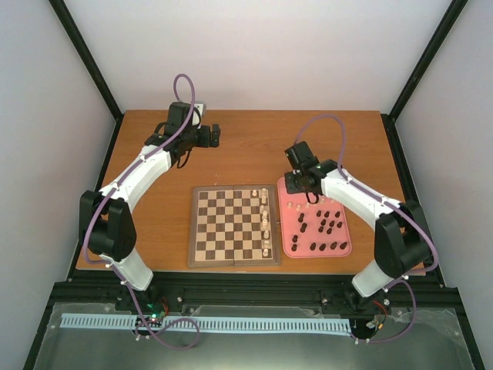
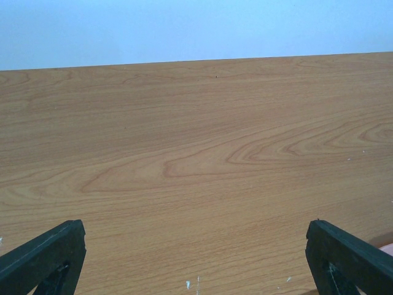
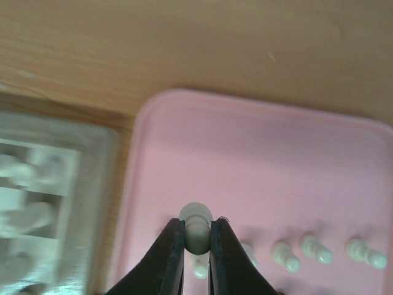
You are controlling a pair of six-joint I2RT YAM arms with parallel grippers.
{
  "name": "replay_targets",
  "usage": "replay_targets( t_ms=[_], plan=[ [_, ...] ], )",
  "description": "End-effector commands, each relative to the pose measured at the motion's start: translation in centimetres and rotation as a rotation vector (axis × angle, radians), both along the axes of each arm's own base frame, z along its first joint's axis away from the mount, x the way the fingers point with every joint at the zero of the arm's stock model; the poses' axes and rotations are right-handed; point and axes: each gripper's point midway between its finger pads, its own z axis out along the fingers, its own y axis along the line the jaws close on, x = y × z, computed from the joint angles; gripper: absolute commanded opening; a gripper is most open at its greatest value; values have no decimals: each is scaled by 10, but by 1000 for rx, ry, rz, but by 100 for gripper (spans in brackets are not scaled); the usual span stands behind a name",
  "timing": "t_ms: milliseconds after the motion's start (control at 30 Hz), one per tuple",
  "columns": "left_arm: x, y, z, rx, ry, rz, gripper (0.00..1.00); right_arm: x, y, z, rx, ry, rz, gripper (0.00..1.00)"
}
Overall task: Set up the chess pieces on the board
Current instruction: Pick up the chess piece from the storage box, then place the chess piece on the chessboard.
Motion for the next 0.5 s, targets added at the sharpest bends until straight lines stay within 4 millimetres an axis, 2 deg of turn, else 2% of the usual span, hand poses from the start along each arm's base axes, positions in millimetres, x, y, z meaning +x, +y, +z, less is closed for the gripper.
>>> replay_targets(
  t_ms=[0, 67, 200, 367, 467],
  plan=[
    [6, 2, 16, -17, -33, 11, 100, -5, 35, 44, 39, -71, 87, 7],
    [5, 2, 16, -18, -31, 9, 100, -12, 65, 53, 57, -73, 166, 7],
    [4, 1, 16, -21, -30, 6, 100, -27, 108, 50, 67, -40, 283, 7],
    [3, 2, 20, -22, -38, 8, 100, -39, 136, 39, 63, 1, 354, 7],
    [3, 2, 19, -23, -36, 7, 100, -45, 145, 34, 50, 26, 384, 7]
  ],
)
